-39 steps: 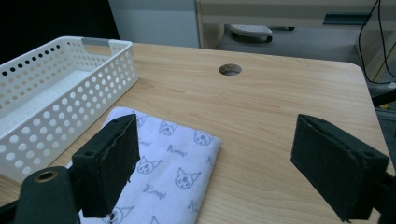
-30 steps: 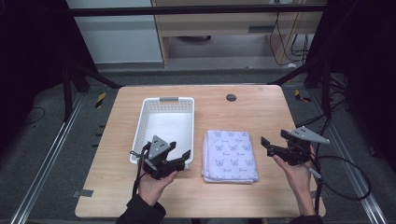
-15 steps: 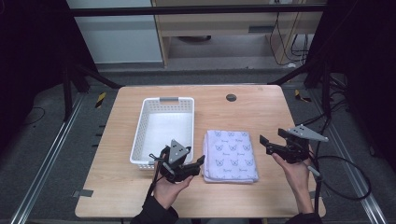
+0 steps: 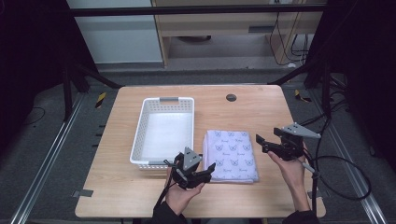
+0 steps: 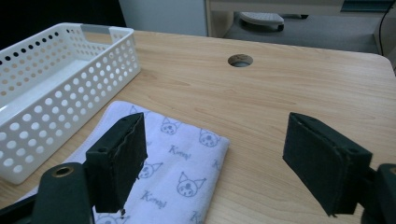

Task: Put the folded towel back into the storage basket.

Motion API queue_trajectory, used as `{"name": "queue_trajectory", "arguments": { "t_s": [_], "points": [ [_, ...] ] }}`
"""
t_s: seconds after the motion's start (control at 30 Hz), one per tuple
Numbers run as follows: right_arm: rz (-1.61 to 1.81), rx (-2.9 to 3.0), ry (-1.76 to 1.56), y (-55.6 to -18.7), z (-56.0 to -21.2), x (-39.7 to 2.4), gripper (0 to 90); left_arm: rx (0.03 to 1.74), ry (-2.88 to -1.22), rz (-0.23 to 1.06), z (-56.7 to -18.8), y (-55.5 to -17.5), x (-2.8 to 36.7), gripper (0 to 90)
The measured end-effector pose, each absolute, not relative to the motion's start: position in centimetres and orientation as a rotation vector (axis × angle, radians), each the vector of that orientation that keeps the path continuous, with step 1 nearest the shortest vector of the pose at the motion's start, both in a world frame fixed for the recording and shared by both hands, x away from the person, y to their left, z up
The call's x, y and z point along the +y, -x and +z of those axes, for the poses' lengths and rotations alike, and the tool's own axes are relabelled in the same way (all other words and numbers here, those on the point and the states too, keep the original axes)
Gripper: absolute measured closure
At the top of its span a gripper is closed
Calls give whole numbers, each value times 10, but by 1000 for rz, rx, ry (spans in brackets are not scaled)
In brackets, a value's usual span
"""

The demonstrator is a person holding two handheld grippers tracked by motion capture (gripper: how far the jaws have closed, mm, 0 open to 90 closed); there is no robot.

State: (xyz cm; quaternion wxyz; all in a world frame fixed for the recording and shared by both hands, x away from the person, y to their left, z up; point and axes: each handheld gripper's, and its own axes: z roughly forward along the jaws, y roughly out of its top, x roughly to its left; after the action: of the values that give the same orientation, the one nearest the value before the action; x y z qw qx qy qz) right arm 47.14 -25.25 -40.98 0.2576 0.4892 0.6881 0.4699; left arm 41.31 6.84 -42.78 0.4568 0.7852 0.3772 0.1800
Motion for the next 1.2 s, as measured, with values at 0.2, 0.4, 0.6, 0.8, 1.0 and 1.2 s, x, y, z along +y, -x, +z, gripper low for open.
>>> {"name": "queue_trajectory", "arguments": {
  "t_s": [0.2,0.4,0.6,0.8,1.0,1.2],
  "points": [
    [1262,1873,-1325,-476,-414,-254,218,954,-1931,396,-441,-411,60,431],
    [1257,1890,-1336,-478,-418,-255,223,965,-1949,402,-453,-408,53,436],
    [1244,1900,-1338,-483,-424,-252,229,994,-1958,395,-465,-407,53,433],
    [1228,1930,-1340,-489,-432,-245,231,1015,-1948,371,-475,-408,51,430],
    [1213,1958,-1336,-493,-437,-239,232,1053,-1941,373,-481,-411,53,418],
    [1198,1967,-1356,-498,-445,-237,231,1084,-1937,399,-485,-415,57,410]
  ]
}}
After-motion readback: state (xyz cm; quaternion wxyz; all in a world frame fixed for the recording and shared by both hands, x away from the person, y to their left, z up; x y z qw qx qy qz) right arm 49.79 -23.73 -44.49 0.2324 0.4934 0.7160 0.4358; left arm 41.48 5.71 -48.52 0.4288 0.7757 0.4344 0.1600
